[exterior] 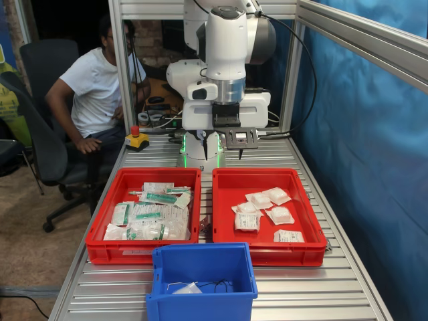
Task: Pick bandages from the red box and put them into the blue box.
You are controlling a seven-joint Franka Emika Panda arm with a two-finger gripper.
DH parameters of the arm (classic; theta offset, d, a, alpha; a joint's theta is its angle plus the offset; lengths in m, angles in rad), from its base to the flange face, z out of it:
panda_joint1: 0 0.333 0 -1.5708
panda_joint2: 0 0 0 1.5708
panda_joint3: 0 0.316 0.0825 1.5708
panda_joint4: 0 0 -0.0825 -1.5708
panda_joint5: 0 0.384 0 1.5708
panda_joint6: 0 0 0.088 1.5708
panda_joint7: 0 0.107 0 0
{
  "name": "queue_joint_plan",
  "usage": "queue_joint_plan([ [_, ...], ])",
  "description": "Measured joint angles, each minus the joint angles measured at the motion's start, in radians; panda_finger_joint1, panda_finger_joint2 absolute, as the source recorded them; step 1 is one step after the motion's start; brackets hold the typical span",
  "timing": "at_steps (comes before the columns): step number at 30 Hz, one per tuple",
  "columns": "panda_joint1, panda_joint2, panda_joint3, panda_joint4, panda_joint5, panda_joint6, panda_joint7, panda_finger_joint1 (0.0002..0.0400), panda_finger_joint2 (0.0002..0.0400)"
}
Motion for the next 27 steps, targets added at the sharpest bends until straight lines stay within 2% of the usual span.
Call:
queue_joint_plan([
  [11, 0.006, 0.0, 0.003, -0.001, 0.0, 0.098, 0.0, 0.04, 0.04],
  [15, 0.011, 0.0, 0.006, -0.001, 0.0, 0.111, 0.0, 0.04, 0.04],
  [23, 0.053, 0.001, 0.011, -0.001, 0.0, 0.139, 0.0, 0.04, 0.04],
  [27, 0.081, 0.009, 0.017, -0.001, 0.0, 0.182, 0.0, 0.04, 0.04],
])
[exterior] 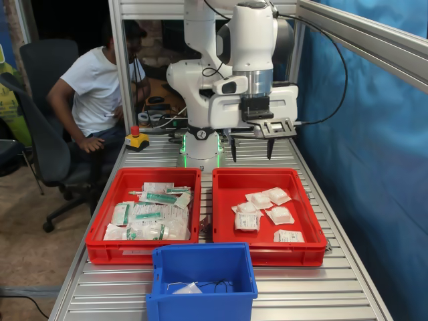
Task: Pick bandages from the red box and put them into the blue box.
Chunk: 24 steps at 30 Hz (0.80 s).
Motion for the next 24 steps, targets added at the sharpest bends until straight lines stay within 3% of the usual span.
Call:
queue_joint_plan([
  [9, 0.038, 0.049, 0.009, 0.006, 0.0, 0.075, 0.0, 0.04, 0.04],
  [24, 0.06, 0.156, 0.012, 0.059, 0.0, 0.095, 0.0, 0.04, 0.04],
])
